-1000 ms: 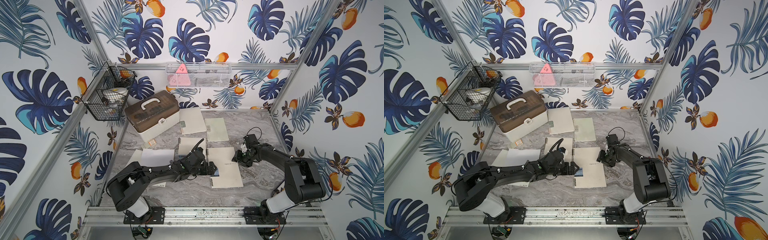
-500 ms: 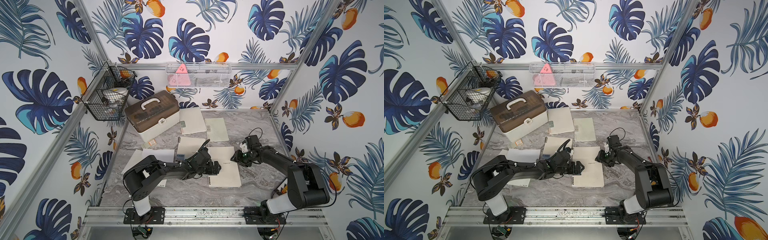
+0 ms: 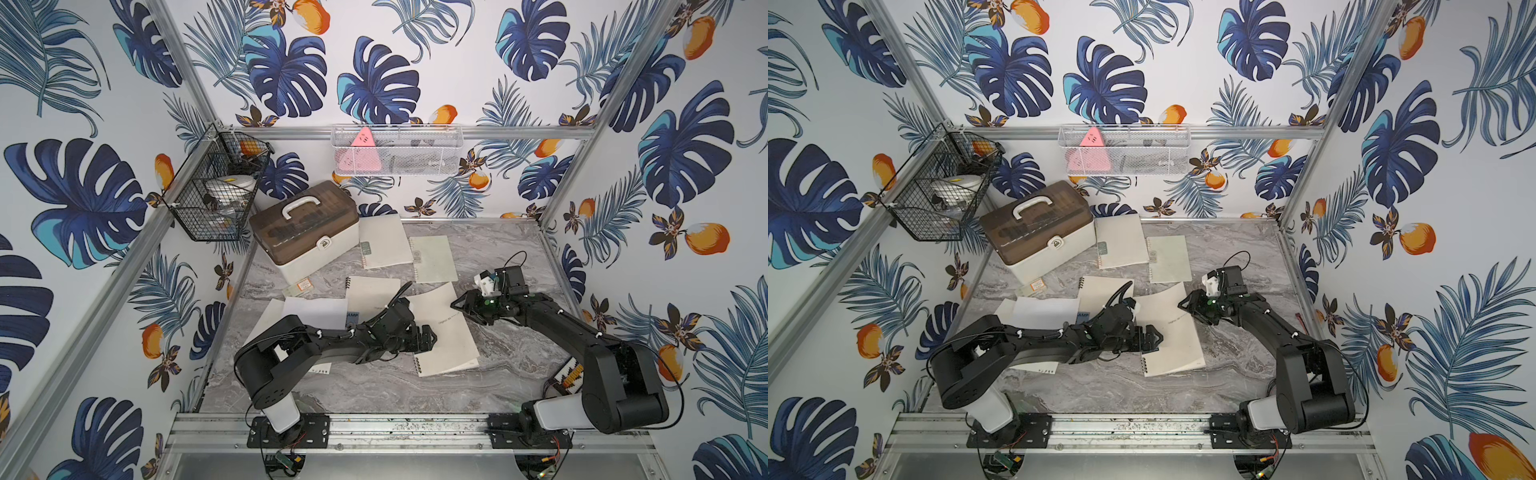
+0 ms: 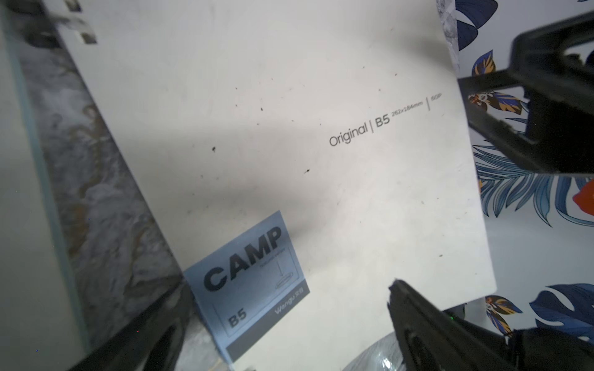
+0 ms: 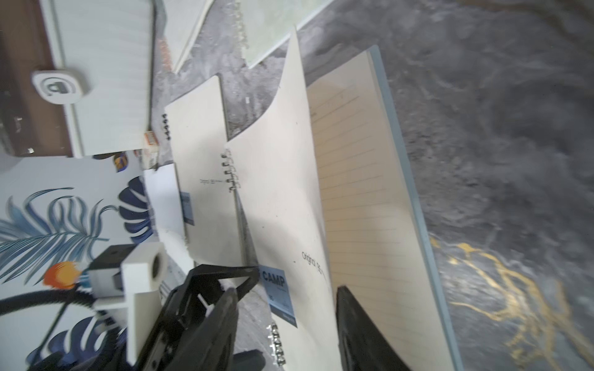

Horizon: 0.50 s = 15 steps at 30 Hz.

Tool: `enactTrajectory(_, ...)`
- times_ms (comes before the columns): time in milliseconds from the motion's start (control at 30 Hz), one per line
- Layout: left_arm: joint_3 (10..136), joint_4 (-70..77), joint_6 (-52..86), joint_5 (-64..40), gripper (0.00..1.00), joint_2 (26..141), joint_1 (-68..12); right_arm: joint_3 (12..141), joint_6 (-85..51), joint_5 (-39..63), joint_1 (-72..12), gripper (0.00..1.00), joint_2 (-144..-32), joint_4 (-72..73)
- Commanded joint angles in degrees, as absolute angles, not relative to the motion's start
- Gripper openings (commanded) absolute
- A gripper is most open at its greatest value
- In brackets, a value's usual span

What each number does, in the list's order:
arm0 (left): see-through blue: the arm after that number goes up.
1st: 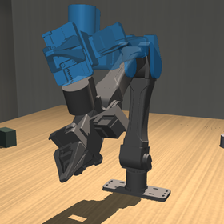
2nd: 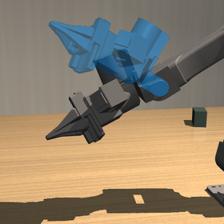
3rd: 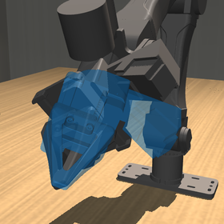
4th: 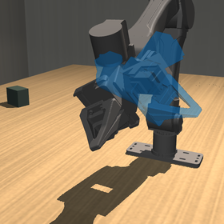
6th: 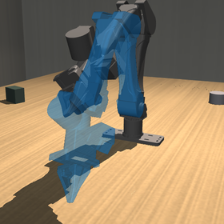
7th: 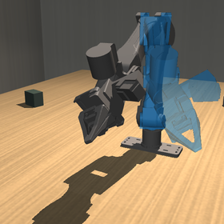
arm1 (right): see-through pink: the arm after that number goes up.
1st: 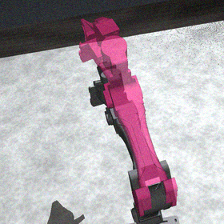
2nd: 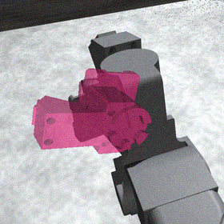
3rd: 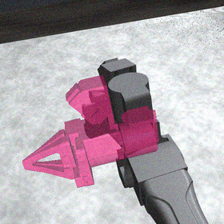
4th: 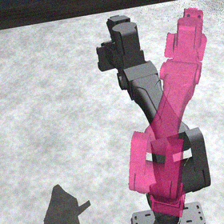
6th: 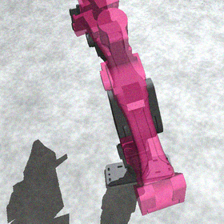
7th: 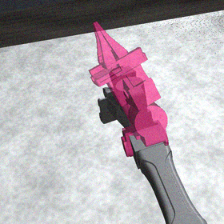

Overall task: Tear off pages from different notebooks
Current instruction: Open the notebook at the center of the board.

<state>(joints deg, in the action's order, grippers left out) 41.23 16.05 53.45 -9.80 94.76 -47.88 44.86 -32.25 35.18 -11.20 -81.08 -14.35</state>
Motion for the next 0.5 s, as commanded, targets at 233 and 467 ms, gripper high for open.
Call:
enactTrajectory(233,30.2,32.5,57.3,-18.5,0.99,83.1,-40.2,45.5,-40.3,44.0,-19.1,0.59,-81.2,-1.7)
enactTrajectory(467,24.0,35.7,62.7,-18.3,0.99,72.4,-33.4,47.3,-43.7,43.0,-27.7,0.60,-84.1,5.7)
